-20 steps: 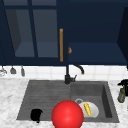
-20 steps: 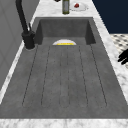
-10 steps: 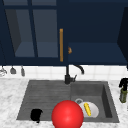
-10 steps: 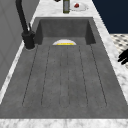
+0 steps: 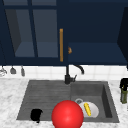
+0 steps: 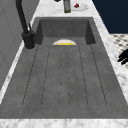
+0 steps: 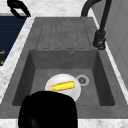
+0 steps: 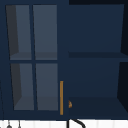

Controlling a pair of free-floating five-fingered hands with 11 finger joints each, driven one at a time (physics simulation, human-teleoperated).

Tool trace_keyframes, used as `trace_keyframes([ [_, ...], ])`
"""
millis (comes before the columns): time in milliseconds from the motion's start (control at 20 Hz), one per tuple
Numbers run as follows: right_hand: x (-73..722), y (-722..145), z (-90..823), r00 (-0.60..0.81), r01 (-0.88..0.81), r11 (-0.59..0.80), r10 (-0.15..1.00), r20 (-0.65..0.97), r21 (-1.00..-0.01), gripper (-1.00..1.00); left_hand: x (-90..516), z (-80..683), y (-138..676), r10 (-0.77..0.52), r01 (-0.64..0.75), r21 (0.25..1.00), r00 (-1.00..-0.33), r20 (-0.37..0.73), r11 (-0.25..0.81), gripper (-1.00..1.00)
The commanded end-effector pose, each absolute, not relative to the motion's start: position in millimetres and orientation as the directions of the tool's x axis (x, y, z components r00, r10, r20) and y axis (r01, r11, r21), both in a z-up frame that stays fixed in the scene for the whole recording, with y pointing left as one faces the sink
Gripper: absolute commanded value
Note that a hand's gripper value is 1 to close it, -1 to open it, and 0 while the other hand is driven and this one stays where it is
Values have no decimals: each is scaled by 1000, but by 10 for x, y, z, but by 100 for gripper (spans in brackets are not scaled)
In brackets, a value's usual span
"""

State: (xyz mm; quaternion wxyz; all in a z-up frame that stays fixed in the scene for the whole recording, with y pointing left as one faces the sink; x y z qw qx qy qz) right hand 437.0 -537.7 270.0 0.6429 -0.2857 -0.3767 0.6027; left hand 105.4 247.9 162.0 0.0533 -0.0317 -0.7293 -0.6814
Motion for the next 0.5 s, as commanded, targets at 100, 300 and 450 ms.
trace_keyframes([
  [100, 4333, -5282, 2901, 39, -542, 132, 990, 133, -830, 100, 1054, 1620, 2479, -26, 119, 990, -992, 121, 69, 0],
  [300, 4271, -5174, 3119, 56, -531, 136, 991, 126, -837, 100, 1054, 1620, 2479, -26, 119, 990, -992, 121, 69, 0],
  [450, 4220, -5057, 3250, 66, -508, 154, 988, 141, -847, 100, 1054, 1620, 2479, -26, 119, 990, -992, 121, 69, 0],
])
